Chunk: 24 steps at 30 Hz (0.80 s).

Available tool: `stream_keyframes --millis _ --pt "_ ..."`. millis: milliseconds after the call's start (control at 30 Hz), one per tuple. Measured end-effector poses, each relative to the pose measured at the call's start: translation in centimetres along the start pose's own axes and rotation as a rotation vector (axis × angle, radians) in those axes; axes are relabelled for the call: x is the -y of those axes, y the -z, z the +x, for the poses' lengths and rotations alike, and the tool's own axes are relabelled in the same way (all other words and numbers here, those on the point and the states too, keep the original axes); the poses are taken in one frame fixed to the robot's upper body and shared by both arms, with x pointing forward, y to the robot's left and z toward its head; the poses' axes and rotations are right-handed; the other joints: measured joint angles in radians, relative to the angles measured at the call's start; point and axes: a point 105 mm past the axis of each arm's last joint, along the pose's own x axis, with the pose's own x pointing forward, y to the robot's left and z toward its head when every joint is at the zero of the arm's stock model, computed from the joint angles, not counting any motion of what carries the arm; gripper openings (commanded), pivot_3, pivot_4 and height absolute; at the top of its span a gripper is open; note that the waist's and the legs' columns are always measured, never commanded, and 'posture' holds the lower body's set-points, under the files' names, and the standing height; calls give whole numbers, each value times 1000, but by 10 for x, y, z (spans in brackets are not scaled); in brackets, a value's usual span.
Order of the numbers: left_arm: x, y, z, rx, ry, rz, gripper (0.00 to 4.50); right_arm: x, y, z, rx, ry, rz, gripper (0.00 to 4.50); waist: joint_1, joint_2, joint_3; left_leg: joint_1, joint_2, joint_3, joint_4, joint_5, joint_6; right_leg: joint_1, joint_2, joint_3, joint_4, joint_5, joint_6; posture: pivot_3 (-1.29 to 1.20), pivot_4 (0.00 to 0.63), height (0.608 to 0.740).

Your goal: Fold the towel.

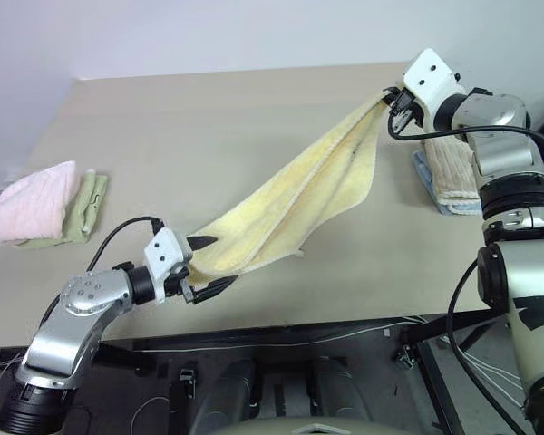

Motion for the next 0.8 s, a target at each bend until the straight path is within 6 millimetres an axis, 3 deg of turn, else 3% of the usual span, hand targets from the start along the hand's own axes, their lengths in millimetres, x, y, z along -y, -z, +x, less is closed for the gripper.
stream_keyframes --millis 300,467,800 --pt "-13 5 -1 -11 -51 95 4500 -2 -6 2 10 -4 -56 19 1 0 0 0 0 0 0 0 0 0 0 0 0 0 0 0 150 740" --pt "-19 19 -3 -72 -49 156 4500 -4 -4 2 9 -1 -93 19 0 0 0 0 0 0 0 0 0 0 0 0 0 0 0 0 150 740" --pt "-12 24 1 -87 24 201 4500 -5 1 -2 -1 -2 -106 19 -1 0 0 0 0 0 0 0 0 0 0 0 0 0 0 0 150 740"
